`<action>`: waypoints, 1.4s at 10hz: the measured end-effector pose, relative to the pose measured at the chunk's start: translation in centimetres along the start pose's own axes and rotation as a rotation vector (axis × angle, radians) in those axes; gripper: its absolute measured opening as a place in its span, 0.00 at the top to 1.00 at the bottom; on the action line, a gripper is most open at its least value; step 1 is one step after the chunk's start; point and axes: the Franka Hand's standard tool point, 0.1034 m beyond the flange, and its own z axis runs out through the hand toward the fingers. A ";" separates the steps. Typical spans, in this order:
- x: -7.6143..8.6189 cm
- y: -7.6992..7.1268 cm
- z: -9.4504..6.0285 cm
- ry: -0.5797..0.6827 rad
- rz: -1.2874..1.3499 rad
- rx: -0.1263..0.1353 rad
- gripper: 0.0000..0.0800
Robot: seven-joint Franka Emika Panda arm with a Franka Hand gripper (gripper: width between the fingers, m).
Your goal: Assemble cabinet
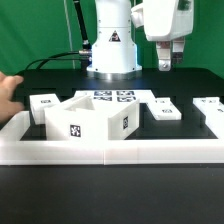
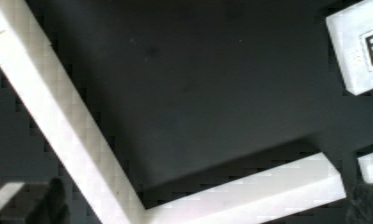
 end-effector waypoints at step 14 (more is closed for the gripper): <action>-5.5 -2.9 2.6 -0.018 0.015 0.025 0.00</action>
Offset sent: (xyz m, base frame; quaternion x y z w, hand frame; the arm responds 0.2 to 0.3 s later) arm 0.0000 0.0000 0.0000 0.0000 0.0000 0.0000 1.0000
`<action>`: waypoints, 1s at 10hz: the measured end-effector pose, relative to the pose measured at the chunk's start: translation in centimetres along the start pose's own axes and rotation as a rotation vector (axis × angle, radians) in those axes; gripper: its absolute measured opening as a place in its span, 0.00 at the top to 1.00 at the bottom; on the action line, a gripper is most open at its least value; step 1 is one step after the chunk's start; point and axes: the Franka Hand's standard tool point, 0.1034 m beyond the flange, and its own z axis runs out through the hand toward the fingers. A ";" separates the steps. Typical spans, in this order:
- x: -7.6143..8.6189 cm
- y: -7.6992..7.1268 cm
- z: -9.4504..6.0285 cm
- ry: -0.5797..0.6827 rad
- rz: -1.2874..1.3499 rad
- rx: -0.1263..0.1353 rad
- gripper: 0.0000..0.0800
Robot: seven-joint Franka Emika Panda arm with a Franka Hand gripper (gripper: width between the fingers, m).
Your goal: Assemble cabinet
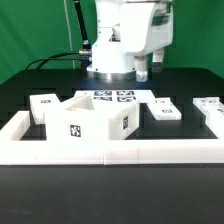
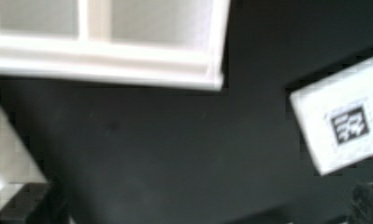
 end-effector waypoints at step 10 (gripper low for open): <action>-4.1 -0.4 3.0 -0.015 0.069 0.028 0.00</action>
Offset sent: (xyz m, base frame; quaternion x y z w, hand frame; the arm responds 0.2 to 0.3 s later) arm 0.0000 0.0000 0.0000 0.0000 0.0000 0.0000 1.0000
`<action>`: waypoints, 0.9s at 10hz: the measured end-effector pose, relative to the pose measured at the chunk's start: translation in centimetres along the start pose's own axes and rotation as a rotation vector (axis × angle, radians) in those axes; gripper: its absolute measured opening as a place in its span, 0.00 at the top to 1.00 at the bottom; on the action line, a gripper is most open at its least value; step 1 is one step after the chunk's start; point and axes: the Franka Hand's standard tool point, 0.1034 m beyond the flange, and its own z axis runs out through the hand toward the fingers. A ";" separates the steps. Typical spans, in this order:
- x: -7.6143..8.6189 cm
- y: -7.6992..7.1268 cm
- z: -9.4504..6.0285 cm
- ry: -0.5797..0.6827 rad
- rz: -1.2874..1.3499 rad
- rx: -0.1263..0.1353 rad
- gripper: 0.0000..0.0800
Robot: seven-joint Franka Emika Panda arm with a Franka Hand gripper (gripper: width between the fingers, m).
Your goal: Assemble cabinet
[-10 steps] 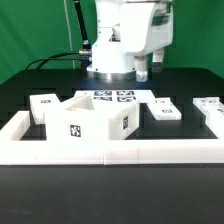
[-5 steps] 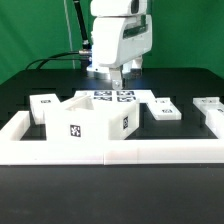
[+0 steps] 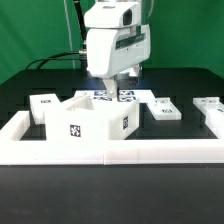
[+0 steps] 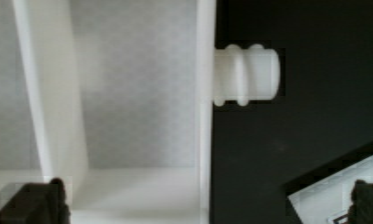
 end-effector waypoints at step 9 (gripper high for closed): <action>-0.3 -2.1 5.0 -0.017 0.026 0.064 0.18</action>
Offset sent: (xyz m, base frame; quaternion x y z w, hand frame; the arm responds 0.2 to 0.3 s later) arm -0.0027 0.0001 -0.0247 0.0044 0.0023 0.0137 0.9999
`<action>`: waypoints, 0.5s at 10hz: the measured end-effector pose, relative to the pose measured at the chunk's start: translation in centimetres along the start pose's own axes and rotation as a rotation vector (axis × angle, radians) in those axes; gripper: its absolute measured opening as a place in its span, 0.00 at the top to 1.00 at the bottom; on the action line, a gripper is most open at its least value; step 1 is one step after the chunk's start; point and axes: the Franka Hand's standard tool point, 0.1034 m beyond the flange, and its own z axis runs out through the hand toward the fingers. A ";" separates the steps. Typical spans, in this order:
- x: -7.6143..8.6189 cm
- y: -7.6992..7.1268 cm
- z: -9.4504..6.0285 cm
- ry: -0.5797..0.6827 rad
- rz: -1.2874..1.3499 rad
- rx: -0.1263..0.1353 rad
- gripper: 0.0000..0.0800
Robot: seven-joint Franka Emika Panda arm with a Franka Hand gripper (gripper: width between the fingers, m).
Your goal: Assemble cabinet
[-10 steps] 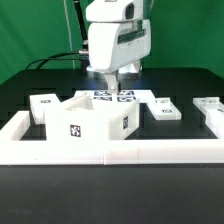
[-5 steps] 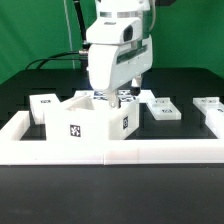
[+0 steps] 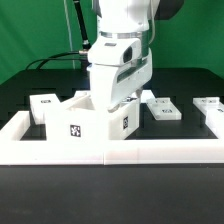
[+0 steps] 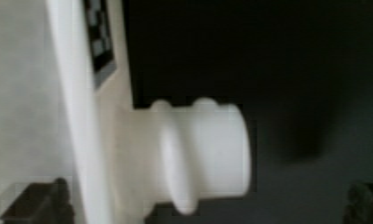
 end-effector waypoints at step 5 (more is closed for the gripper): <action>0.0 -0.1 0.1 -0.001 0.000 0.002 0.79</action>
Offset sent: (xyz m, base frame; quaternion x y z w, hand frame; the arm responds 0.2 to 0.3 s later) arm 0.0000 0.0000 0.0000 0.0000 0.0000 0.0000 1.0000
